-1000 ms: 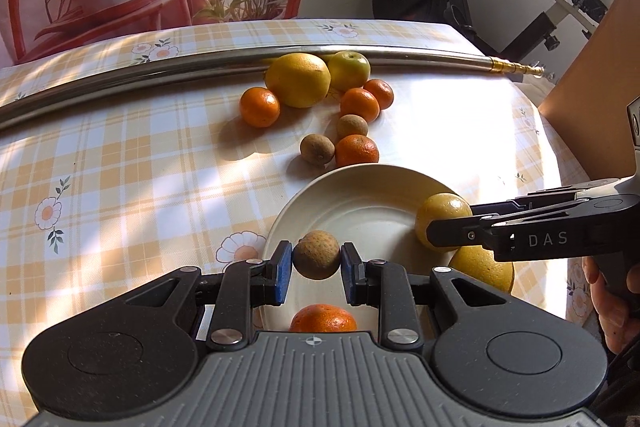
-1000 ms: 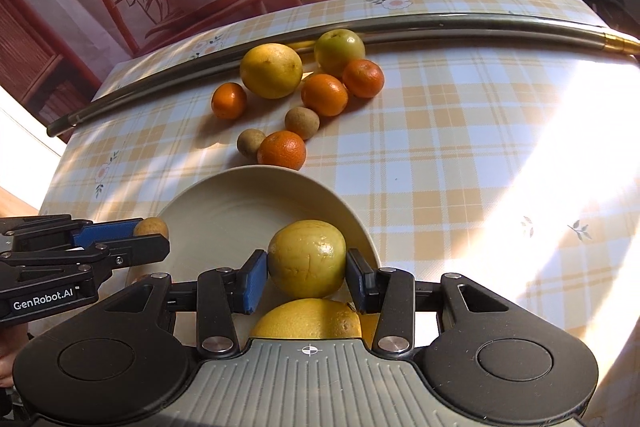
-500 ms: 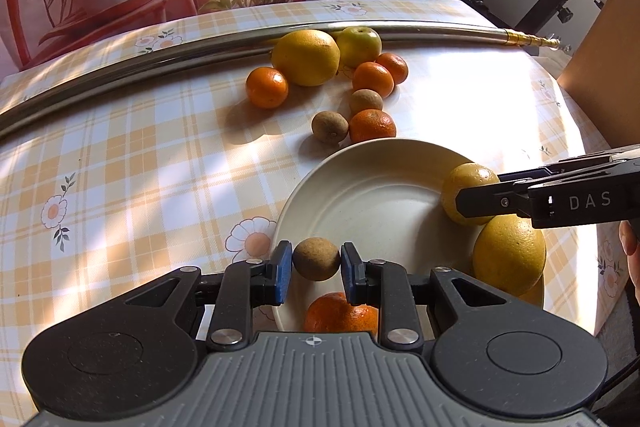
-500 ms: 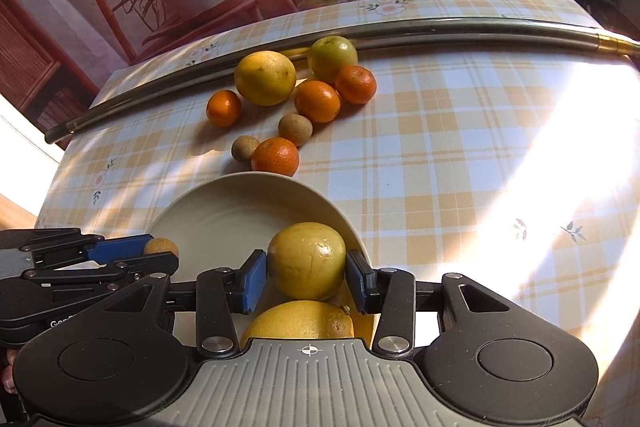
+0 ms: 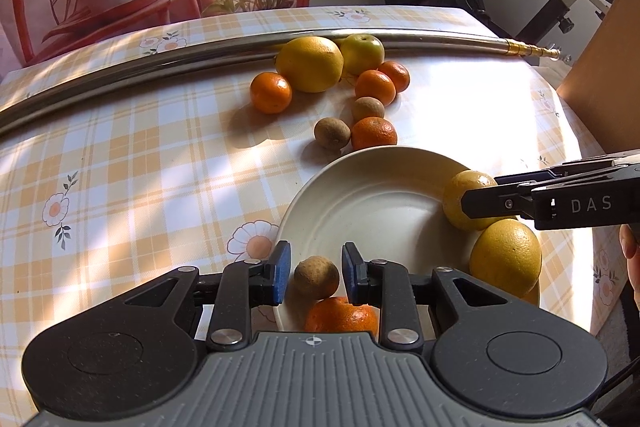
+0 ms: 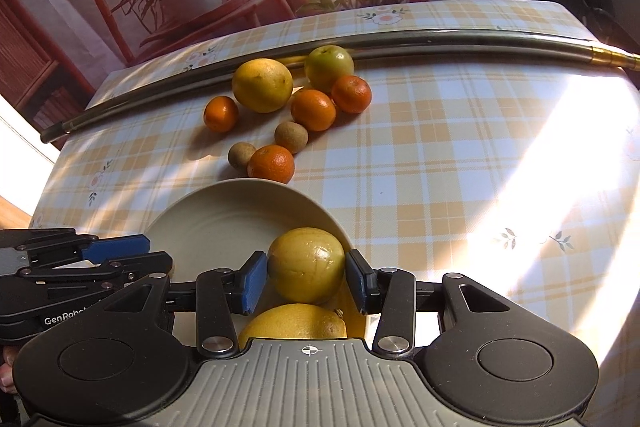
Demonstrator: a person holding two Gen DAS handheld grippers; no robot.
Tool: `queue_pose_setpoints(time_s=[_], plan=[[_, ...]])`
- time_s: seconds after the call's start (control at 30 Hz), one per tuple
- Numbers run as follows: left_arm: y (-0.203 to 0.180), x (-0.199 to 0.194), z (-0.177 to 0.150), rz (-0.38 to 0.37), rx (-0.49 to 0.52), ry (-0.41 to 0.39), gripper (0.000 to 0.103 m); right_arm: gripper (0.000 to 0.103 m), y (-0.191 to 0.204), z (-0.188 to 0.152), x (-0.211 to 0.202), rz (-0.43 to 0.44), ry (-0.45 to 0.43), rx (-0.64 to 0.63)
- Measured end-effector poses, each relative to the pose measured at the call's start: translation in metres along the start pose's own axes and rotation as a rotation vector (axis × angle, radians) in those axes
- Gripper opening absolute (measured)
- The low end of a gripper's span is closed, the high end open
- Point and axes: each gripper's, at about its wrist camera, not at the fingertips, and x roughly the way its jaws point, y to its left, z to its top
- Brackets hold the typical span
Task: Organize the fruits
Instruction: 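Carry the kiwi and greenish grapefruit over the white plate and open both tools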
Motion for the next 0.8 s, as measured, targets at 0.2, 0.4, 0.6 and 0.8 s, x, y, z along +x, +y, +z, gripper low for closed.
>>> queue_pose_setpoints(time_s=[0.2,0.4,0.6,0.8], plan=[[0.005,-0.008,0.003,-0.019,-0.032,-0.036,0.036,0.04,0.0,0.004,-0.005,-0.007,-0.019,-0.015],[0.013,-0.018,0.009,-0.02,-0.057,-0.073,0.038,0.04,0.001,0.006,-0.01,-0.017,-0.042,-0.031],[0.03,-0.032,0.02,-0.011,-0.093,-0.118,0.038,0.04,-0.003,0.012,-0.019,-0.019,-0.088,-0.021],[0.052,-0.047,0.036,0.039,-0.12,-0.168,0.038,0.04,-0.014,0.021,-0.027,-0.035,-0.126,0.002]])
